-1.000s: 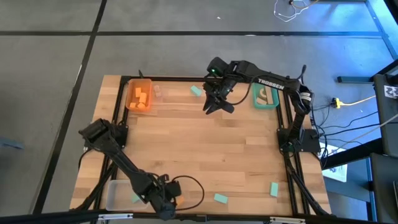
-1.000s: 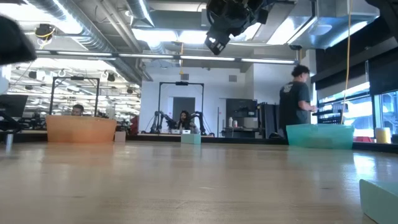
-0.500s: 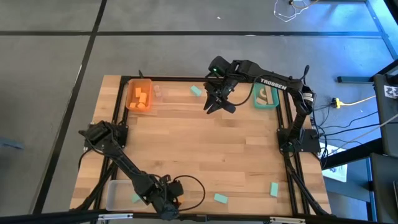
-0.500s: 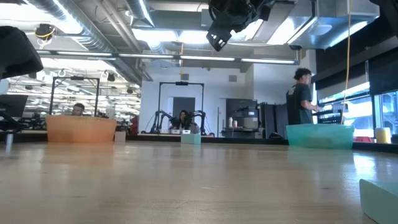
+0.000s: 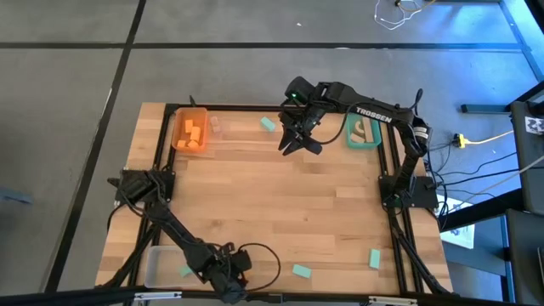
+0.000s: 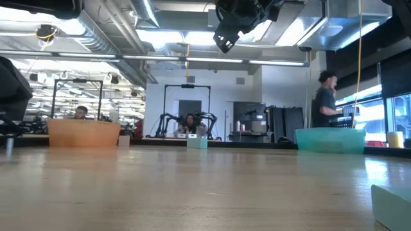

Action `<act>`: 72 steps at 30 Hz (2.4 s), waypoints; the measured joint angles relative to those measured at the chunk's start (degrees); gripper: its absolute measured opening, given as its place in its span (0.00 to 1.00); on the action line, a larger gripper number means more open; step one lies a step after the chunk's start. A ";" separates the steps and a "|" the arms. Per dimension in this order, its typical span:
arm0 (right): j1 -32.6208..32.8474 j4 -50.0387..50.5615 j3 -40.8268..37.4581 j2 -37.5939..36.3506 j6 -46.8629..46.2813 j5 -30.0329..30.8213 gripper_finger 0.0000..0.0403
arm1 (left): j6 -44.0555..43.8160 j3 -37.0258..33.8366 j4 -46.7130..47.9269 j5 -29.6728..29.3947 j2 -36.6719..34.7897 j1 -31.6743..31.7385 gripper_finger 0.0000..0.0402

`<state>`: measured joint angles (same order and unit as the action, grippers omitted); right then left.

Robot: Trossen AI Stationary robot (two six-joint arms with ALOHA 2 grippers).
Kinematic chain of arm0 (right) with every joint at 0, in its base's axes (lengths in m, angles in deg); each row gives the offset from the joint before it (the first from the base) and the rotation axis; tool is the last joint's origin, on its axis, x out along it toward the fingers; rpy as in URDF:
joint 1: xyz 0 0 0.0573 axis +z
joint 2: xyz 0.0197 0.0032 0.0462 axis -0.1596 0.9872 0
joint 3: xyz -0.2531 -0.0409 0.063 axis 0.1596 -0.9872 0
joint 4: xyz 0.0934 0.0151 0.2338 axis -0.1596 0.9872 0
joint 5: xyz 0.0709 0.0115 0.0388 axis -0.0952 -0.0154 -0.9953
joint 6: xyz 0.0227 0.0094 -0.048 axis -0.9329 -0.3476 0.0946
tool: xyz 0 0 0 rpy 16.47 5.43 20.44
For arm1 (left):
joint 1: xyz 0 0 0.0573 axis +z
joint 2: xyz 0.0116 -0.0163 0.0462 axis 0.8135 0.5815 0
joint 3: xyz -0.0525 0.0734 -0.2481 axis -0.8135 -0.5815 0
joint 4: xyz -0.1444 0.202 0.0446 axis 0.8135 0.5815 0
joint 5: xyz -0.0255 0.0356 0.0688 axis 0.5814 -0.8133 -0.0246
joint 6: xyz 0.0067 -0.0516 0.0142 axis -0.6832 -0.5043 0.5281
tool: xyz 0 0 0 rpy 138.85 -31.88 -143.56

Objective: Sort & place blocks by color
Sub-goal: Put the orange block into the orange bin

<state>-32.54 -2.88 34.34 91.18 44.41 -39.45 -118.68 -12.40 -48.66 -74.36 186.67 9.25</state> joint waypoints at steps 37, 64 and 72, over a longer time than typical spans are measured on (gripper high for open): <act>0.00 0.02 0.00 0.00 0.75 0.04 0.31 | -0.54 -0.24 11.82 -3.63 0.03 2.21 0.54; 0.02 4.77 0.02 0.00 10.29 -6.03 0.31 | -1.78 -0.17 15.77 -5.76 0.25 2.32 0.50; 0.02 4.73 0.02 0.00 10.29 -6.01 0.31 | -0.47 -0.17 16.67 -5.64 0.23 2.32 0.38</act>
<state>-32.51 1.85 34.36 91.18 54.70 -45.46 -119.15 -12.57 -31.99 -80.00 186.91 11.57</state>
